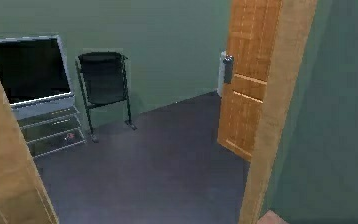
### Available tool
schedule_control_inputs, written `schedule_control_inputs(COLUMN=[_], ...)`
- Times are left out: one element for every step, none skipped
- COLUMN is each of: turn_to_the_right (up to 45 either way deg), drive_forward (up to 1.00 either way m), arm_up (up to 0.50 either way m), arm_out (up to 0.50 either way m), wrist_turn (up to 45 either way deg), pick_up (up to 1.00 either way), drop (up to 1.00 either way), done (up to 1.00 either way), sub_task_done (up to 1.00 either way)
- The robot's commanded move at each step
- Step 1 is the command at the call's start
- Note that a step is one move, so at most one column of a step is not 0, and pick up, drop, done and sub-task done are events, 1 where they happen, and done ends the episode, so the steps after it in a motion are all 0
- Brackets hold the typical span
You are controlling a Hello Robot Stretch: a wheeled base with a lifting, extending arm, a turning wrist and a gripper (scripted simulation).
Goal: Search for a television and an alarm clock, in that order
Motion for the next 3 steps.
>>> schedule_control_inputs(turn_to_the_right=[0.0,-36.0,0.0], drive_forward=[0.35,0.00,1.00], arm_up=[0.00,0.00,0.00], arm_out=[0.00,0.00,0.00], wrist_turn=[0.0,0.0,0.0], pick_up=[0.00,0.00,0.00], drop=[0.00,0.00,0.00], done=[0.00,0.00,0.00], sub_task_done=[0.00,0.00,0.00])
